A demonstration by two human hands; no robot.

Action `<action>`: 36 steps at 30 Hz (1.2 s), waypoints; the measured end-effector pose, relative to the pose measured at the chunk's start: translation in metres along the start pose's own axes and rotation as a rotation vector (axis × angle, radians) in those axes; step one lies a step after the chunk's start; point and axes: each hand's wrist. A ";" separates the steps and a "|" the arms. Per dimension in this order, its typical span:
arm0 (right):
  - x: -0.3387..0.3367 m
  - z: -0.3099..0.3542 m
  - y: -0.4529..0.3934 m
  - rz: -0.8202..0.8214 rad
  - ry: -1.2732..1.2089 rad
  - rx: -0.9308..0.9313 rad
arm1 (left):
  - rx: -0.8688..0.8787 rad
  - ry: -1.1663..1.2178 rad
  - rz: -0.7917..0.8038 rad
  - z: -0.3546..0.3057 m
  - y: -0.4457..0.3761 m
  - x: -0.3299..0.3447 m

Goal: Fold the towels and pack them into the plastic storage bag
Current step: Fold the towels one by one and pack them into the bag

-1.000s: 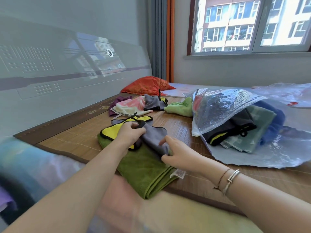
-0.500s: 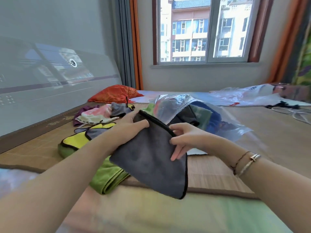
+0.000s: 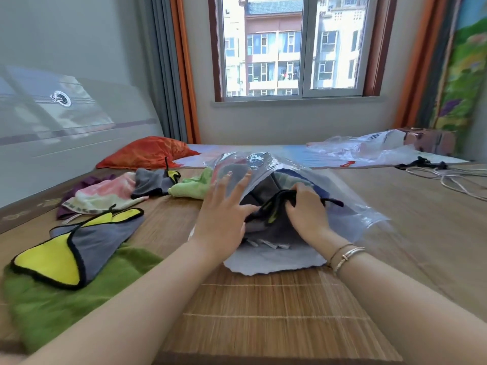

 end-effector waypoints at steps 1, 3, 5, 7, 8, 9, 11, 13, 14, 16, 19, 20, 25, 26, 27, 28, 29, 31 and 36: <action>0.010 0.000 -0.006 -0.026 -0.043 0.005 | -0.004 -0.035 0.030 0.003 -0.007 0.005; 0.027 -0.001 -0.011 -0.038 -0.118 -0.032 | -0.072 -0.004 0.063 0.009 -0.017 0.011; 0.042 -0.007 -0.008 -0.003 -0.086 -0.145 | -0.149 0.108 0.091 0.014 -0.023 0.017; 0.055 -0.020 -0.001 0.000 0.095 -0.338 | -0.097 0.220 0.083 0.016 -0.025 0.022; 0.062 -0.027 0.002 -0.003 0.190 -0.415 | -0.056 0.267 0.062 0.017 -0.023 0.026; 0.068 -0.033 0.003 0.009 0.280 -0.450 | -0.031 0.299 0.033 0.017 -0.021 0.030; 0.079 -0.034 0.000 0.071 0.422 -0.437 | -0.010 0.349 -0.044 0.016 -0.019 0.033; 0.091 -0.025 -0.009 0.119 0.470 -0.365 | 0.011 0.385 -0.118 0.015 -0.020 0.028; 0.098 -0.021 -0.017 0.154 0.478 -0.307 | 0.030 0.389 -0.134 0.015 -0.020 0.026; 0.109 -0.014 -0.037 0.217 0.504 -0.204 | 0.055 0.390 -0.115 0.017 -0.019 0.024; 0.122 -0.008 -0.064 0.301 0.600 -0.189 | 0.065 0.335 -0.032 0.026 -0.015 0.024; 0.124 -0.007 -0.069 0.328 0.620 -0.209 | 0.063 0.314 -0.012 0.029 -0.015 0.024; 0.114 -0.010 -0.062 0.322 0.490 -0.198 | -0.009 0.304 0.038 0.036 -0.027 0.023; 0.111 -0.014 -0.054 0.303 0.483 -0.222 | -0.018 0.296 0.045 0.036 -0.029 0.023; 0.105 -0.018 -0.047 0.282 0.472 -0.254 | -0.031 0.284 0.056 0.036 -0.030 0.022; 0.099 -0.022 -0.040 0.270 0.460 -0.286 | -0.047 0.273 0.066 0.036 -0.030 0.021; 0.093 -0.026 -0.035 0.267 0.464 -0.316 | -0.062 0.264 0.072 0.035 -0.028 0.020; 0.080 -0.031 -0.024 0.280 0.494 -0.355 | -0.080 0.253 0.084 0.033 -0.022 0.018; 0.050 -0.030 0.001 0.262 0.628 -0.391 | -0.127 0.271 0.121 0.027 0.008 0.012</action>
Point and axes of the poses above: each hand's wrist, its own y-axis away from the middle knuckle, its own x-axis out of the palm, z = x × y, and after that the axes turned 2 degrees about y, right-handed
